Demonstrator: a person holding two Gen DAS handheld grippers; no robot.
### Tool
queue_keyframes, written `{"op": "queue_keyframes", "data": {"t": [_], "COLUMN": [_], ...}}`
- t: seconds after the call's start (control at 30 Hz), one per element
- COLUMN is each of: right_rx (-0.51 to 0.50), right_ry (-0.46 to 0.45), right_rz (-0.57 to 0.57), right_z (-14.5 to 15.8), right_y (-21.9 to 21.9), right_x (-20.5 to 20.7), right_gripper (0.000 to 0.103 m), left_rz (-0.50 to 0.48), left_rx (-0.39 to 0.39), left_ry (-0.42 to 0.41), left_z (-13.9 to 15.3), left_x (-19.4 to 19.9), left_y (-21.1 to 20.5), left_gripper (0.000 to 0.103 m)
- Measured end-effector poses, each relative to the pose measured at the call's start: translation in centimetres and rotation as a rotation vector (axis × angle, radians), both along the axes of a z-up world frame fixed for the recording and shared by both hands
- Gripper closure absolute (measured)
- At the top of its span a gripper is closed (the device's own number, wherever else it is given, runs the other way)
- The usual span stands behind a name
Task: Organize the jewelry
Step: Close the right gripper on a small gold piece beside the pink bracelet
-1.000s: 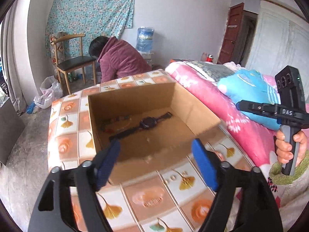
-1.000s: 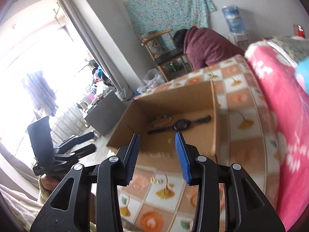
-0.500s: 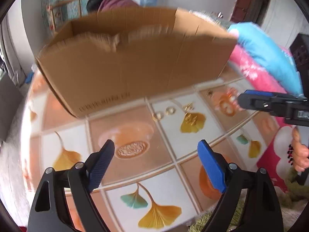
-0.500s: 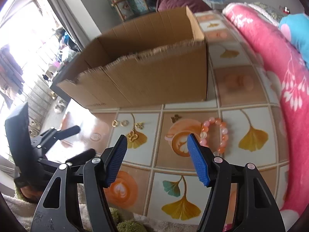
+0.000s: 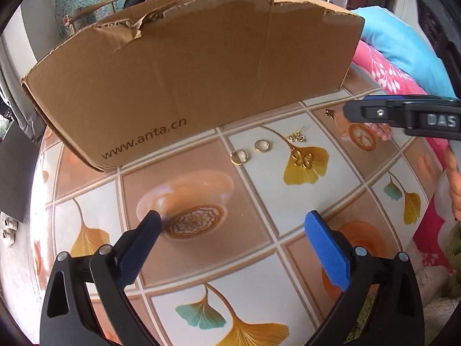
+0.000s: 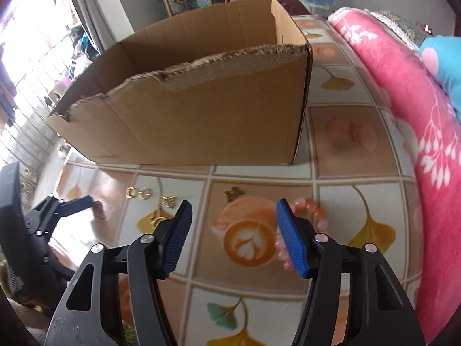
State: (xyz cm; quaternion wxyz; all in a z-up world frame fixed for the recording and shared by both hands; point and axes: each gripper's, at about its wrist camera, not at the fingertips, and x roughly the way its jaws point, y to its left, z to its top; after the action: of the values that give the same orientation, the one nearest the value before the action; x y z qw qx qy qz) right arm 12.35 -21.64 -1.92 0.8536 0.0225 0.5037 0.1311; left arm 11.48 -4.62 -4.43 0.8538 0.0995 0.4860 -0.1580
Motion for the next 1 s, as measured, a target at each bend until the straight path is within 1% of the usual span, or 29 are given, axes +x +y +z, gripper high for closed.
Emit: {"op": "queue_keyframes", "data": {"t": [0.17,0.27,0.47,0.63,0.7,0.73,0.83,1.0], "right_rx": [-0.03,-0.056,-0.093,-0.112,-0.12,-0.123,-0.127,-0.088], "right_ry": [-0.021,-0.028,-0.023,-0.037,-0.037,-0.034,-0.03,0.005], "right_rz": [0.028,0.075,0.13,0.158,0.171,0.175,0.191,0.177], "right_z": [-0.3,-0.7,-1.6,-1.8,-2.2,-2.2,-2.3,-2.5], "right_y": [0.5,1.2,2.1,2.4,1.9,2.4,2.8,2.8], "right_x": [0.7,1.0,1.2,1.1,1.8,1.8,1.6,0.9], "right_gripper": [0.063,0.065,0.081,0.084,0.088,0.091,0.091,0.091], "left_rz": [-0.003,-0.005,-0.009,-0.01,-0.01,-0.01,-0.009,-0.005], "left_rx": [0.005,0.004,0.004,0.005,0.005,0.006,0.004,-0.004], "left_ry": [0.011,0.01,0.008,0.009,0.009,0.009,0.006,-0.011], "left_z": [0.0,0.0,0.0,-0.1,-0.1,-0.1,-0.1,-0.2], "left_x": [0.1,0.1,0.2,0.2,0.2,0.2,0.1,-0.3], "left_y": [0.2,0.3,0.0,0.0,-0.1,-0.1,-0.1,0.1], "left_gripper": [0.005,0.005,0.005,0.005,0.005,0.005,0.005,0.005]}}
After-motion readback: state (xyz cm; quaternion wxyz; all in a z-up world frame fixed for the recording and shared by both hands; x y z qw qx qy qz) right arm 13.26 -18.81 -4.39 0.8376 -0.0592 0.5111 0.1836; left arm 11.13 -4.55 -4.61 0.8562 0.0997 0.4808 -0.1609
